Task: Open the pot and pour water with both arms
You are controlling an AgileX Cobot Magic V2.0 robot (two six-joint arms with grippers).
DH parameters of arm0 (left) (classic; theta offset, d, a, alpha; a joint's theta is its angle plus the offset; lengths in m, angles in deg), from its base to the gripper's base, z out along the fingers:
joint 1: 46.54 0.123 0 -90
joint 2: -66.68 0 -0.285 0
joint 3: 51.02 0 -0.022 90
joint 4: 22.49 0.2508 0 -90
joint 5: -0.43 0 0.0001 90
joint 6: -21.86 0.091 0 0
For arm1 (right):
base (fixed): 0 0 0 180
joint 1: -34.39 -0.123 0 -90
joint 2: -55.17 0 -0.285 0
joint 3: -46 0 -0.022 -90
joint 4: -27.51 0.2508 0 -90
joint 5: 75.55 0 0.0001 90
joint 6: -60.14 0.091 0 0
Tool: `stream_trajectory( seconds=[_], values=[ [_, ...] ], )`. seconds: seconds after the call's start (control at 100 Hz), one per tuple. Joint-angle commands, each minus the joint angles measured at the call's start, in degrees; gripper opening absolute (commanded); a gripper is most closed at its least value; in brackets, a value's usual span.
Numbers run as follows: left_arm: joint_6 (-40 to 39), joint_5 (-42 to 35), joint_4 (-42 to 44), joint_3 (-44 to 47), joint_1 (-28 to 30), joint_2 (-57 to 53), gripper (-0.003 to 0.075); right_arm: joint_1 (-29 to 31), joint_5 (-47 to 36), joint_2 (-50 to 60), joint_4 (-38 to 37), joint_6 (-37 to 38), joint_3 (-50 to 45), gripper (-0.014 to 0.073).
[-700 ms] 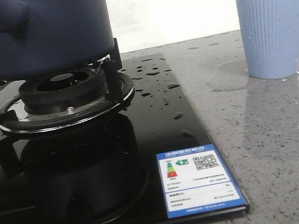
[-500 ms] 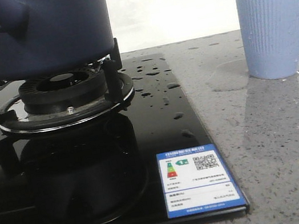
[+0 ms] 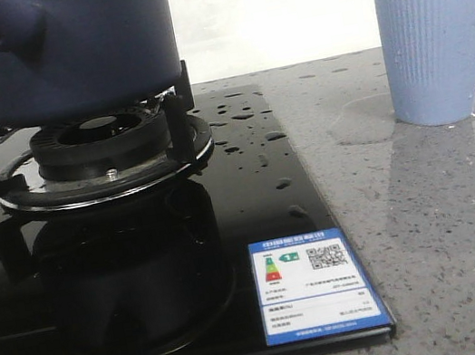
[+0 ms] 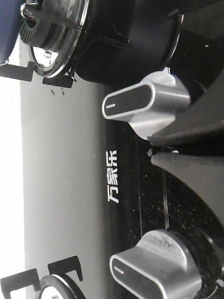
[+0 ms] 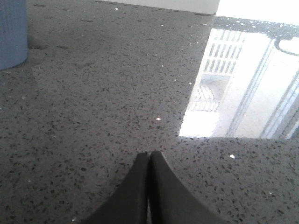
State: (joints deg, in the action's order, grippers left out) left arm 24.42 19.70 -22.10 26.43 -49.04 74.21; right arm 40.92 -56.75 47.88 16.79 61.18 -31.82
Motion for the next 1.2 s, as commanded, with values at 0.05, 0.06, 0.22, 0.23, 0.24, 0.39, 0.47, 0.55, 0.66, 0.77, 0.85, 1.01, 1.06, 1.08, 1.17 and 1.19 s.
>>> stream_trajectory(
  seconds=[0.05, 0.06, 0.22, 0.23, 0.24, 0.39, 0.47, 0.55, 0.66, 0.77, 0.85, 1.01, 1.06, 1.08, 1.17, 1.19],
  values=[
    [-0.45, -2.38, -0.03, 1.56, 0.04, -1.28, -0.0020, 0.33, -4.51, 1.04, -4.72, -0.30, -0.63, -0.0067],
    [-0.45, -2.38, -0.03, 1.56, 0.04, -1.28, -0.0020, 0.33, -5.03, 1.04, -5.23, -0.30, -0.63, -0.0067],
    [-0.45, -3.45, -2.14, 1.56, 0.04, -1.28, -0.0020, 0.33, -24.57, 1.04, -2.20, 0.81, -0.63, -0.0067],
    [-0.45, -3.70, -2.66, 1.56, 0.04, -1.28, -0.0020, 0.33, -26.29, 1.04, -1.87, 0.81, -0.63, -0.0067],
    [-0.45, -4.29, -3.82, 1.56, 0.04, -1.28, -0.0020, 0.33, -27.11, 1.04, -1.19, 0.81, -0.63, -0.0067],
    [-0.45, -13.81, -30.45, 1.56, 0.04, -1.28, -0.0020, 0.33, -39.53, 1.04, 6.39, 4.49, -0.63, -0.0067],
    [-0.45, -17.29, -46.40, 1.56, 0.04, -1.28, -0.0020, 0.33, -39.39, 1.04, 12.28, 10.67, -0.63, -0.0067],
    [-0.45, -19.28, -55.56, 1.56, 0.04, -1.28, -0.0020, 0.33, -35.61, 1.04, 18.20, 11.13, -0.50, -0.0067],
    [-0.45, -19.28, -66.85, 1.36, 0.04, -1.28, -0.0020, 0.33, -29.60, 1.04, 19.68, 11.13, 0.64, -0.0067],
    [-0.34, -18.37, -67.84, 0.40, 0.04, -1.28, -0.0020, 0.33, -27.64, 1.04, 19.68, 11.13, 3.39, -0.0067],
    [2.20, -15.67, -64.81, -2.31, 0.04, -1.28, -0.0020, 0.33, -24.45, 1.04, 19.68, 11.13, 5.93, -0.0067],
    [11.52, -8.73, -57.23, -10.08, 0.04, -0.45, -0.0020, 0.22, -8.19, -0.49, 18.61, 10.79, 13.89, -0.0067],
    [12.20, -5.78, -54.58, -13.20, 0.04, 0.93, -0.0020, 0.10, -2.04, -1.98, 18.60, 9.75, 16.86, -0.0067],
    [12.20, -4.33, -53.52, -14.73, 0.04, 2.07, -0.0020, 0.01, 0.22, -2.68, 18.60, 9.28, 17.98, -0.0067],
    [12.20, 2.92, -50.02, -19.27, 0.04, 6.87, -0.0020, -1.09, 8.83, -6.35, 18.60, 7.22, 22.89, -0.0068],
    [12.20, 4.72, -49.19, -20.76, 0.04, 8.36, -0.0020, -1.38, 10.94, -6.96, 18.60, 7.22, 24.01, -0.0068]
  ],
)
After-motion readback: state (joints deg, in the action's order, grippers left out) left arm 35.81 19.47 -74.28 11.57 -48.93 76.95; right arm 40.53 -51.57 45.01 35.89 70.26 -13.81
